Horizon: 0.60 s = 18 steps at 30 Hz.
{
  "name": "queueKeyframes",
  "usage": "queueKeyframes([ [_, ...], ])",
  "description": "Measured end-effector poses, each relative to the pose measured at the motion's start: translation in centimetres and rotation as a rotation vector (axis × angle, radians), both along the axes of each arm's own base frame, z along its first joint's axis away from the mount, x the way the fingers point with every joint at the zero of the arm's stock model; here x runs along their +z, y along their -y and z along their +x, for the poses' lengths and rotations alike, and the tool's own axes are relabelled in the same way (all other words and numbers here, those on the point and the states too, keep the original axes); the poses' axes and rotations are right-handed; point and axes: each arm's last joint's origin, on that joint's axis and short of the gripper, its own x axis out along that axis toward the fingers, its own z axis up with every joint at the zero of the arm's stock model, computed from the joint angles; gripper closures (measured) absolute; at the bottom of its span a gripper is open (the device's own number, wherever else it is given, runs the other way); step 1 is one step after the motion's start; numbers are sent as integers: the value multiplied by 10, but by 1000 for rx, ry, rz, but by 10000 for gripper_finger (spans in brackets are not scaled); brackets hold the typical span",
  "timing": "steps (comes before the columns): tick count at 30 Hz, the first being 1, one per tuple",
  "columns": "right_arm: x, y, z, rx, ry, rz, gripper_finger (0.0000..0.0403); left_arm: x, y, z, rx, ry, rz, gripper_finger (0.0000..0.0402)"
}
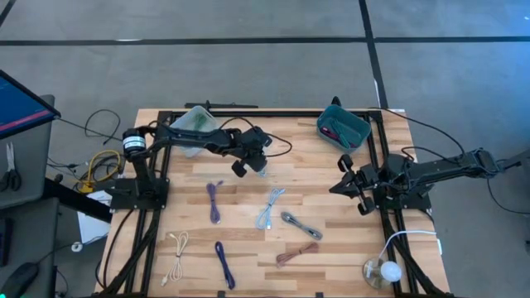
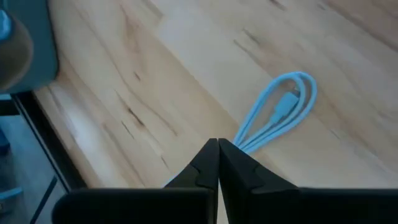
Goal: Pick & Place USB Port
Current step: Put the top blue charger cable into the white bin
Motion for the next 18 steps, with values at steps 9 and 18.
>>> queueKeyframes([
  [9, 0, 0, 0, 0, 3, -1, 399, -4, 2, 2, -23, -8, -33, 394],
  [18, 0, 0, 0, -1, 3, -3, 398, 2, 1, 7, 27, 84, -60, 387],
])
